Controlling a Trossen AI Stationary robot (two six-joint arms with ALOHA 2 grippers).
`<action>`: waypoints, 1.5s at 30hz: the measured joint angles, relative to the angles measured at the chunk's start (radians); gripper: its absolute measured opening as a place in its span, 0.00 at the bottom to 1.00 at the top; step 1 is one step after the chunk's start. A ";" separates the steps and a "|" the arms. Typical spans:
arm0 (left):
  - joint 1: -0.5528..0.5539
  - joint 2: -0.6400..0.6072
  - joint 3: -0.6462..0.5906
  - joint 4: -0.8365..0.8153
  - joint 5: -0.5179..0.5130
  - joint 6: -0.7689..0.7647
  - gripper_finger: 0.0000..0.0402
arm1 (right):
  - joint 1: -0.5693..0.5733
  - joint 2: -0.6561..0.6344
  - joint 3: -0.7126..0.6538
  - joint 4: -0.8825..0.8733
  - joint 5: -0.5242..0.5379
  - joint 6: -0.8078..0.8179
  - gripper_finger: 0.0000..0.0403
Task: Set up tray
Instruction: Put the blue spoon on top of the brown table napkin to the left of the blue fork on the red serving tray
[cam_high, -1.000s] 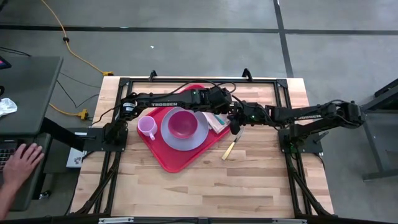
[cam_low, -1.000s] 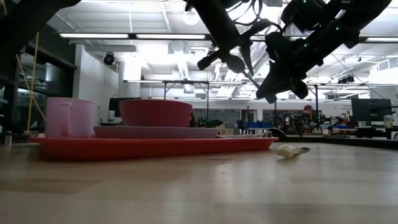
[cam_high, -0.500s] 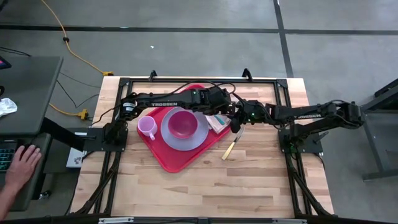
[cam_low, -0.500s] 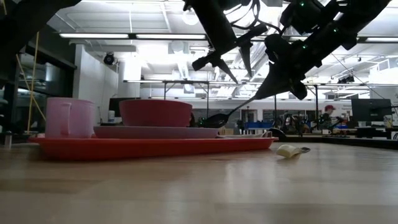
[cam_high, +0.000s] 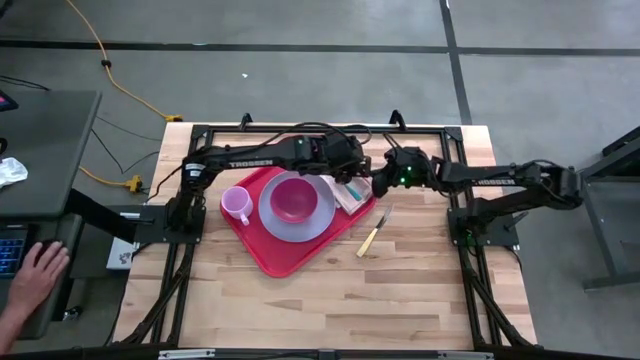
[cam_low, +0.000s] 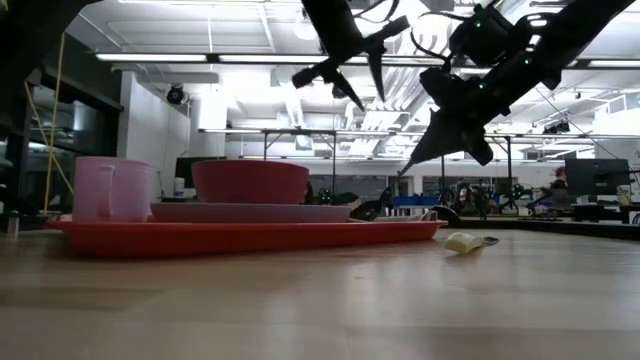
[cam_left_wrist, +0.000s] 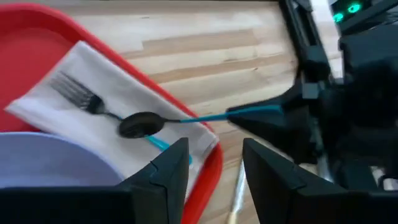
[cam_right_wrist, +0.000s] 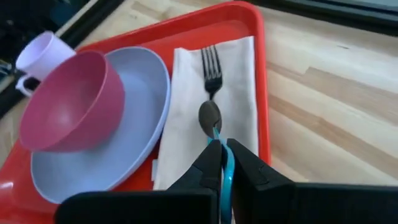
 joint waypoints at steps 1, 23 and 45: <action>-0.003 -0.007 0.000 -0.026 -0.002 0.000 0.45 | -0.013 0.000 -0.006 0.011 -0.014 0.006 0.00; -0.065 -0.026 0.000 -0.605 -0.092 -0.004 0.45 | -0.094 -0.036 -0.017 0.282 0.062 0.219 0.00; -0.102 -0.025 0.000 -0.679 -0.346 0.256 0.45 | 0.034 -0.036 -0.017 0.359 0.451 0.364 0.00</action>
